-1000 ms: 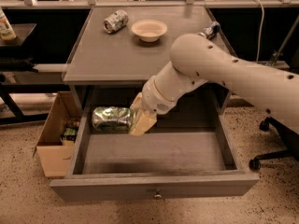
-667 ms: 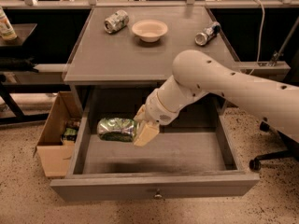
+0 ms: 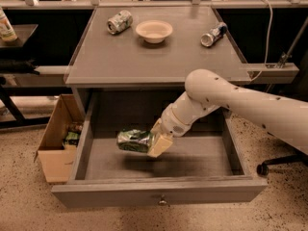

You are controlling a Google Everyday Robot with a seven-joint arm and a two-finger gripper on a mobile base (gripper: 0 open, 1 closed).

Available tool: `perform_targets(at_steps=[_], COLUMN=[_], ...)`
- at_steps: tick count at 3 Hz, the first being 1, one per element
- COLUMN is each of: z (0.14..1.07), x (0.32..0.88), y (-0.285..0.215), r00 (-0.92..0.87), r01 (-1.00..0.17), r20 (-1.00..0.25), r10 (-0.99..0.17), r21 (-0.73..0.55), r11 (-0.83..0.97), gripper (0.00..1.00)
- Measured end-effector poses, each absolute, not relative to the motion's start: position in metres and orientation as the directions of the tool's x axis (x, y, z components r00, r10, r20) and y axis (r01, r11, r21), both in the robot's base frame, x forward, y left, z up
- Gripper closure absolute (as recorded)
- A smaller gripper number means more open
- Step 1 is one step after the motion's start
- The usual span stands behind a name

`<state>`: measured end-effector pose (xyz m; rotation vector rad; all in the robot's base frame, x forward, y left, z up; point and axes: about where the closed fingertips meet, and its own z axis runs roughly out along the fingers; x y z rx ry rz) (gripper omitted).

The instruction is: Place green can into top drawer

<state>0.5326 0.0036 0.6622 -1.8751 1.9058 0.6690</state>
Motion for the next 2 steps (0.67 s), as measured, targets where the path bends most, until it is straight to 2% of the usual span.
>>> perform_targets(at_steps=[2], z=[0.624], x=[0.548], y=[-0.01], r00=[-0.099], r01=[-0.992], r20=[-0.539], r10=[-0.837], r21=[0.114], r11=[0.044], gripper=[1.0])
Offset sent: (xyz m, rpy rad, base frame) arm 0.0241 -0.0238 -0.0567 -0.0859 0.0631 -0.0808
